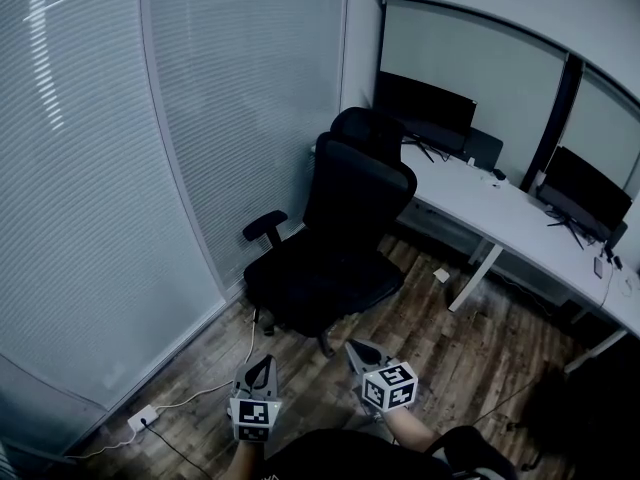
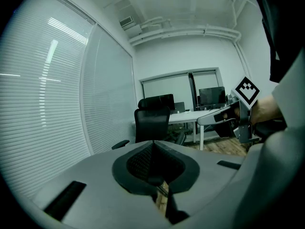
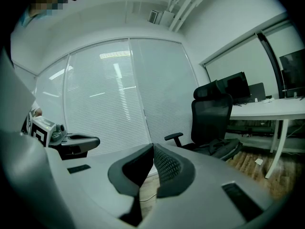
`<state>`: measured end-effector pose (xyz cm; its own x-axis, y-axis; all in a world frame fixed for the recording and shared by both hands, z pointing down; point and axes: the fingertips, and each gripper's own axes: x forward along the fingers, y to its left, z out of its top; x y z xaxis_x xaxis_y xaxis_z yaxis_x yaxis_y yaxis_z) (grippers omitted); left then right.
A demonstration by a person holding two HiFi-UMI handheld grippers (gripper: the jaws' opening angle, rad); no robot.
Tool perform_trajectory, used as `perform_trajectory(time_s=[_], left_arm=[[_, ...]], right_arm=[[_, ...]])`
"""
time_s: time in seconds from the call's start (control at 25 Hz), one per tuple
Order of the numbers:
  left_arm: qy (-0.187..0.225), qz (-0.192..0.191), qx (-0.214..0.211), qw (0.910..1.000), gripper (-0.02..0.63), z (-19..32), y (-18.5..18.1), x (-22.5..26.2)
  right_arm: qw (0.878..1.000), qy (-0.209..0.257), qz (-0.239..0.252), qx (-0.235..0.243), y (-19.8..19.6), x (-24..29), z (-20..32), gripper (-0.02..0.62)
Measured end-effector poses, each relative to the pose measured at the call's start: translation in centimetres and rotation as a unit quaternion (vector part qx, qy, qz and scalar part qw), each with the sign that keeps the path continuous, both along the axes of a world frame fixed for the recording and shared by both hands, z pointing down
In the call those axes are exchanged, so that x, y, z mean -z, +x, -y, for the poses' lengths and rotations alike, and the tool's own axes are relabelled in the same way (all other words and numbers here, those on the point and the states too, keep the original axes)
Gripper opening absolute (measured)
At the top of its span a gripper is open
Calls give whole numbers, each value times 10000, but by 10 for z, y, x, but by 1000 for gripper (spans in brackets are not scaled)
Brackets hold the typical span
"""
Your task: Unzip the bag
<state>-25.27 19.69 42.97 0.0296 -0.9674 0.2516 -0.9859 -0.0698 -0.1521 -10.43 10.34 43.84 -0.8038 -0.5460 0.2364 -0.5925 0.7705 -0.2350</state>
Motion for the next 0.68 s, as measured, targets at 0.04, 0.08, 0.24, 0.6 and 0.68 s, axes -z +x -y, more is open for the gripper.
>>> perform_trajectory(time_s=[0.04, 0.08, 0.24, 0.6, 0.68], left_arm=[[-9, -3, 6, 10000, 20, -1, 0, 0], [-19, -34, 2, 10000, 20, -1, 0, 0], [-112, -129, -7, 9999, 20, -1, 3, -1], [-26, 48, -63, 10000, 20, 3, 12, -4], [-61, 19, -57, 10000, 20, 3, 14, -4]], right_arm=[[10000, -1, 4, 4, -1, 0, 0, 44], [10000, -2, 6, 4, -1, 0, 1, 44], [10000, -11, 12, 7, -2, -1, 2, 44], [10000, -32, 38, 23, 4, -1, 1, 44], [10000, -21, 42, 27, 6, -1, 2, 44]])
